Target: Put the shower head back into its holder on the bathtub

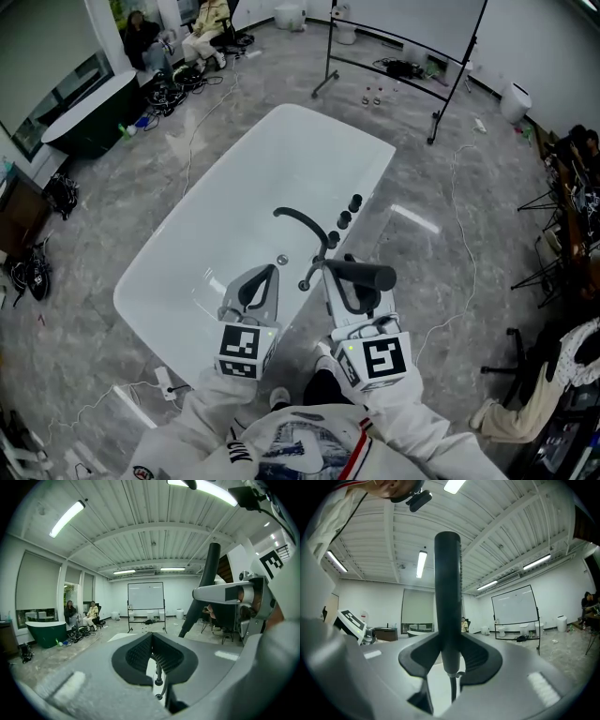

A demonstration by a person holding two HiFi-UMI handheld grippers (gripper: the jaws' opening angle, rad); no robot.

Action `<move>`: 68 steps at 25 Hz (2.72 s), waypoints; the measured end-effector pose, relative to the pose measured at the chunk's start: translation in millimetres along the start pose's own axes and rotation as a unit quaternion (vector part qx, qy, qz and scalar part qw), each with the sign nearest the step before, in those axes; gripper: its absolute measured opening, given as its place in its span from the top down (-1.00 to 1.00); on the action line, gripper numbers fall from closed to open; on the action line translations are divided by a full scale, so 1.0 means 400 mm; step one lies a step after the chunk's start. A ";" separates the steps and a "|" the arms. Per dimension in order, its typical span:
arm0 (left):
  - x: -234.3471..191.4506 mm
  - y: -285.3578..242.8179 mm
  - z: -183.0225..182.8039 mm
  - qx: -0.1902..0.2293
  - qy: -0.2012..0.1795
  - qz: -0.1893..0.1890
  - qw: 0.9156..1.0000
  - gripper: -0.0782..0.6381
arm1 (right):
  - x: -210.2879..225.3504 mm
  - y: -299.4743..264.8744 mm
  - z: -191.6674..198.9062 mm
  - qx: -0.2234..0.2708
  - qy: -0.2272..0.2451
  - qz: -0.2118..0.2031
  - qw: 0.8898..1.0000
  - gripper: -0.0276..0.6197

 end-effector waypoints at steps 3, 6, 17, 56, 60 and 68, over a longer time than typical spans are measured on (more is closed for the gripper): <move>-0.003 -0.015 -0.005 -0.006 -0.005 -0.015 1.000 0.78 | 0.022 -0.015 0.002 -0.007 -0.003 -0.015 1.000 0.49; -0.002 -0.027 -0.008 -0.013 -0.003 -0.030 0.999 0.78 | 0.044 -0.031 0.002 -0.014 -0.007 -0.029 0.999 0.49; 0.029 -0.061 0.006 -0.040 0.007 -0.075 0.996 0.78 | 0.120 -0.073 0.037 -0.047 -0.021 -0.076 0.996 0.49; 0.024 -0.160 0.230 -0.098 0.056 -0.084 0.990 0.78 | 0.185 -0.198 0.307 -0.164 -0.014 -0.081 0.983 0.49; 0.033 -0.168 0.258 -0.101 0.061 -0.082 0.990 0.78 | 0.196 -0.201 0.334 -0.169 -0.014 -0.077 0.983 0.49; 0.036 -0.176 0.301 -0.103 0.059 -0.089 0.989 0.78 | 0.196 -0.206 0.382 -0.176 -0.010 -0.074 0.981 0.49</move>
Point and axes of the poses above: the fingertips, and each gripper's own axes: y backward along the fingers, x to its right, z out of its underside, the point moved 5 cm from there along y, backward along the fingers, and after that the axes turned 15 degrees about -y, right-handed, at the moved point
